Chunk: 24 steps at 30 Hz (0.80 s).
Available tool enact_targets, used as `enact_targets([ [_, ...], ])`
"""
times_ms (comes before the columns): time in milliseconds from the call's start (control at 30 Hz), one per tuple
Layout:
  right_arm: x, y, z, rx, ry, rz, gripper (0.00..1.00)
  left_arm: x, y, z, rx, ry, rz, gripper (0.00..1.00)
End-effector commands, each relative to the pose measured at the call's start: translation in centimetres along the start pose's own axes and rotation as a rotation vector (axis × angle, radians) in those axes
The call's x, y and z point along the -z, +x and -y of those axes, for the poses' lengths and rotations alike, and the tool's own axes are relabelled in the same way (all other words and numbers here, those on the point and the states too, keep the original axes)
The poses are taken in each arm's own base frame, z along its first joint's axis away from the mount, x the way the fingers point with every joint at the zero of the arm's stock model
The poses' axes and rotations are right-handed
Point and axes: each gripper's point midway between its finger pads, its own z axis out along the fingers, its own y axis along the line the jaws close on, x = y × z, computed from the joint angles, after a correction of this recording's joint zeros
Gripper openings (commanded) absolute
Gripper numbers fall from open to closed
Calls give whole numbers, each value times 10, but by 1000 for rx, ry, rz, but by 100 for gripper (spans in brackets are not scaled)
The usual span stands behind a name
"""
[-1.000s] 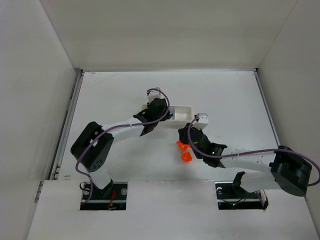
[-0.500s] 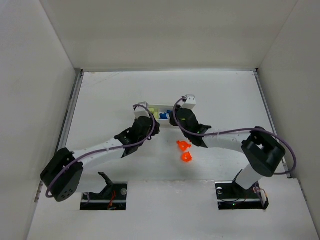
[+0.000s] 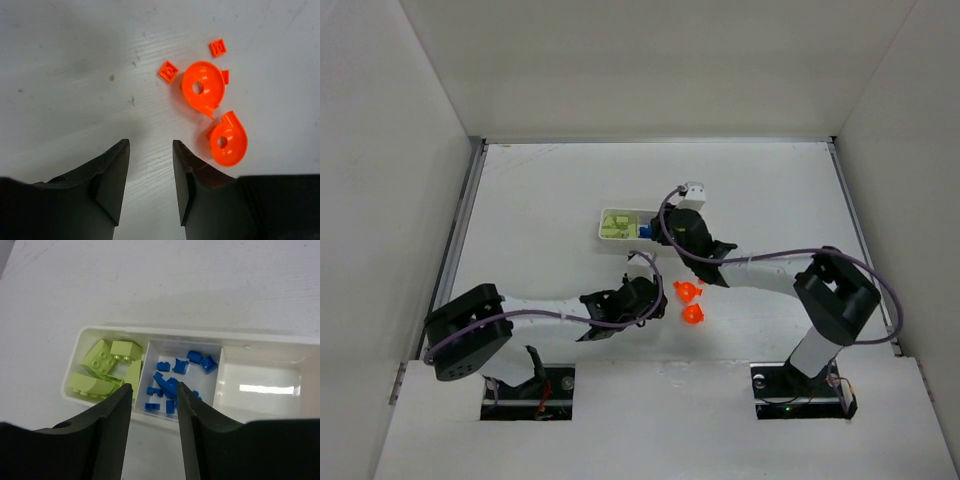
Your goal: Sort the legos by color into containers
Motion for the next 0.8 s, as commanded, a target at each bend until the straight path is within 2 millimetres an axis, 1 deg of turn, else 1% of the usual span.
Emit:
enact_targets([
  [0, 25, -28, 7, -55, 3, 80, 45, -4, -14, 43, 9, 100, 50, 38],
  [67, 39, -24, 21, -70, 22, 80, 43, -7, -11, 54, -6, 118, 42, 38],
  [200, 67, -3, 51, -113, 54, 51, 41, -13, -10, 66, 1, 135, 30, 39],
  [300, 88, 8, 76, -140, 99, 46, 41, -18, -11, 70, 36, 131, 36, 39],
  [400, 107, 13, 92, -172, 124, 46, 42, -27, -11, 66, 90, 105, 46, 36],
  [567, 131, 21, 111, -220, 157, 30, 45, -39, -7, 62, 130, 76, 27, 34],
  [667, 142, 33, 116, -230, 171, -2, 45, -46, -6, 60, 148, 64, 23, 34],
  [767, 157, 46, 116, -251, 179, -47, 45, -50, -9, 60, 171, 64, 35, 33],
])
